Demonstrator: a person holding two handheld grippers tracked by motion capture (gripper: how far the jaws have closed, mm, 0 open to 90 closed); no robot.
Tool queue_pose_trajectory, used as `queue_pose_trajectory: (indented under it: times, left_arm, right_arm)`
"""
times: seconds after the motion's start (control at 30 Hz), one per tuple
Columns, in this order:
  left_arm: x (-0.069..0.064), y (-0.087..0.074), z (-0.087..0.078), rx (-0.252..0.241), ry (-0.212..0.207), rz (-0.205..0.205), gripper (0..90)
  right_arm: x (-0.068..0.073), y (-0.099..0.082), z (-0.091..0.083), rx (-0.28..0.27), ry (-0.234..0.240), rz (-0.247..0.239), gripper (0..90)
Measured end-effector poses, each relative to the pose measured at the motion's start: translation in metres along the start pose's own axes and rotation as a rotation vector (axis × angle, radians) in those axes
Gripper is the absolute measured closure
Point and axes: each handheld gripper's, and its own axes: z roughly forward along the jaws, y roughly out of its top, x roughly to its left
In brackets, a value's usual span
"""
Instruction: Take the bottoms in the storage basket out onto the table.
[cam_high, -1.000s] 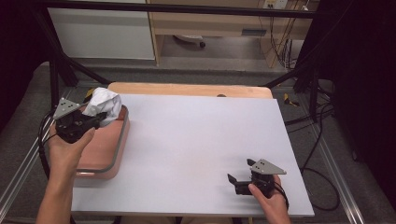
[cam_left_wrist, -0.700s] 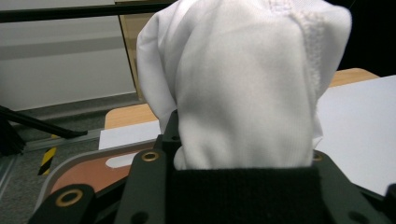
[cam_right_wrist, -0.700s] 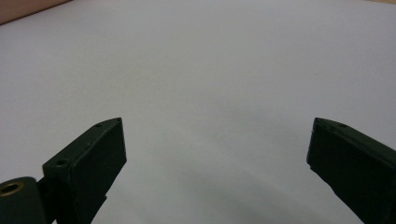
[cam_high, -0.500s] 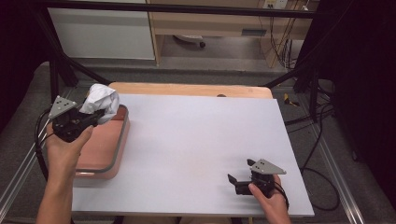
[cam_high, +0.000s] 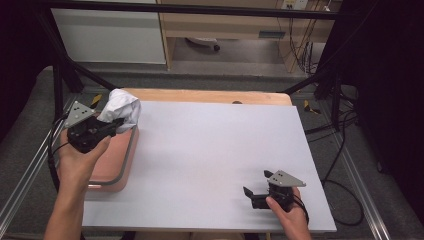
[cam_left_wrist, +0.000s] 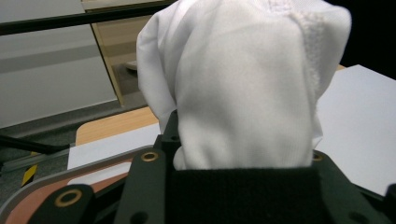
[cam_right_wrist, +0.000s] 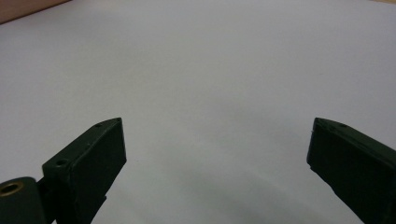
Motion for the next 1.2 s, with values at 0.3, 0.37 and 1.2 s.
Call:
queue_pose_trajectory:
  times: [0.3,0.37,1.2]
  left_arm:
    - [-0.015,0.0,0.007,0.016,-0.035,0.026,61.3]
    - [-0.016,0.0,0.009,0.017,-0.039,0.026,61.3]
    - [-0.03,-0.002,0.013,0.015,-0.065,0.036,61.2]
  right_arm:
    - [0.002,0.001,-0.001,-0.008,0.004,-0.003,4.7]
    - [0.0,0.0,0.0,-0.006,0.005,-0.003,4.7]
    - [0.002,0.002,0.0,-0.004,-0.016,-0.017,4.6]
